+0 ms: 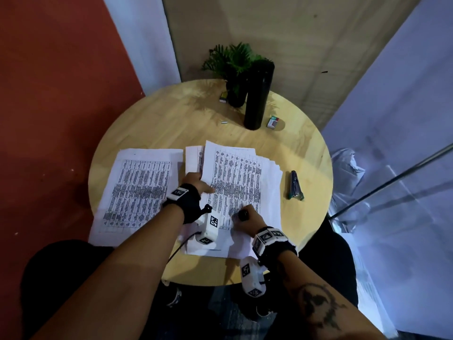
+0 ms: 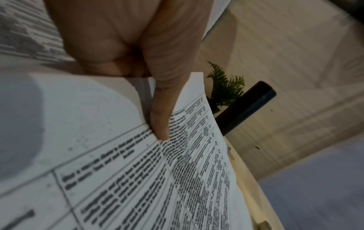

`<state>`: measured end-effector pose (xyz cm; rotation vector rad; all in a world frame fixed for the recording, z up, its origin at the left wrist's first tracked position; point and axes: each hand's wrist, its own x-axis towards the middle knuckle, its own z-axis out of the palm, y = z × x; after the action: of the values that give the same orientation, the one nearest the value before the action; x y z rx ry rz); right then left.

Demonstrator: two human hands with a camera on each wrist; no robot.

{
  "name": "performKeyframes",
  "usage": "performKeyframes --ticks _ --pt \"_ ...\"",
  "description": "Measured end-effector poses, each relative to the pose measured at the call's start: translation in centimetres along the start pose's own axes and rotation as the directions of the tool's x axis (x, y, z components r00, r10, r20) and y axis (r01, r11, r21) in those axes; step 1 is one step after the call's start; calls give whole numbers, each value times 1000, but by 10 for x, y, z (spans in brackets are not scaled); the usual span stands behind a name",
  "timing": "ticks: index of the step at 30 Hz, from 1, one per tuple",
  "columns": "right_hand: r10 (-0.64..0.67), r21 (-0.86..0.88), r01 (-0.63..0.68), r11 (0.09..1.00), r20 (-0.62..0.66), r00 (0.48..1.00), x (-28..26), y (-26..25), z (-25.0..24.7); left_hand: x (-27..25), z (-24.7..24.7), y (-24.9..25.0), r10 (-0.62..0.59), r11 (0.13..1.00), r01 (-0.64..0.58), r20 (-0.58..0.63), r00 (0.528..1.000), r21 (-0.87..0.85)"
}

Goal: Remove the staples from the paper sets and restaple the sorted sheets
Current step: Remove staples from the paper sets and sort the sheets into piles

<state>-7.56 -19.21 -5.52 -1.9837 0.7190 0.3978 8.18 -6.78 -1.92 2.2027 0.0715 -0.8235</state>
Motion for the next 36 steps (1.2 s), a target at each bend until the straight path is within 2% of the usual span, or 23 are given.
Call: performKeyframes --ticks 2,4,6,7,9,10,11,12,14,17,18,21,22,24,25,27,28,29,30,31,32,34,36 --pt "-9 105 19 994 -89 996 -6 -5 -10 -5 -4 -1 78 996 -80 -41 996 -49" --pt "-68 199 113 974 -221 973 -13 -17 -29 -14 -9 -2 172 975 -183 -91 981 -127" --pt "-165 186 255 949 -397 903 -22 -39 -53 -24 -16 -2 253 938 -279 -142 957 -206" --pt "-245 123 346 930 -495 834 -28 -52 -67 -29 -20 -2 284 917 -318 -168 944 -241" --pt "-446 -77 516 853 -621 645 -38 -83 -92 -41 -27 0 329 872 -385 -220 918 -302" --pt "-539 -183 568 802 -632 557 -45 -101 -104 -49 -32 3 347 849 -412 -237 907 -333" --pt "-619 -276 600 751 -608 496 -50 -115 -113 -54 -34 4 364 826 -434 -247 898 -360" --pt "-686 -345 623 702 -564 460 -56 -130 -121 -61 -36 7 388 804 -458 -249 887 -379" --pt "-756 -403 649 645 -462 464 -67 -151 -131 -73 -40 11 438 760 -513 -268 858 -399" --pt "-734 -456 575 679 -390 556 -81 -166 -139 -88 -48 16 502 721 -579 -289 815 -381" --pt "-728 -472 556 684 -390 564 -88 -170 -141 -95 -52 19 514 715 -589 -289 808 -377" --pt "-737 -485 557 675 -407 539 -109 -180 -147 -115 -68 28 544 708 -625 -310 780 -329" --pt "-747 -488 565 665 -407 526 -116 -184 -149 -121 -76 31 553 715 -647 -353 755 -264" --pt "-779 -500 597 627 -396 486 -132 -193 -155 -136 -97 40 571 721 -689 -504 648 -68" --pt "-797 -510 612 605 -387 464 -141 -199 -158 -145 -108 47 585 700 -714 -594 552 26" --pt "-831 -545 627 557 -352 431 -154 -207 -162 -168 -123 64 638 583 -789 -710 298 194" --pt "-848 -567 631 530 -330 416 -159 -212 -163 -183 -129 75 679 512 -813 -711 185 278" --pt "-862 -586 633 506 -305 406 -164 -215 -164 -197 -131 86 728 461 -811 -676 114 360" --pt "-873 -602 635 484 -282 397 -168 -220 -165 -209 -133 95 785 434 -780 -613 83 450" --pt "-880 -614 635 469 -267 392 -172 -223 -166 -219 -134 102 841 421 -732 -534 92 537" --pt "-885 -618 638 459 -260 386 -175 -226 -167 -228 -135 109 877 423 -679 -461 138 600" --pt "-897 -615 656 438 -244 369 -181 -230 -169 -238 -135 116 893 448 -621 -359 273 643" --pt "-909 -617 670 413 -232 346 -185 -231 -171 -242 -136 121 881 473 -618 -319 351 627"
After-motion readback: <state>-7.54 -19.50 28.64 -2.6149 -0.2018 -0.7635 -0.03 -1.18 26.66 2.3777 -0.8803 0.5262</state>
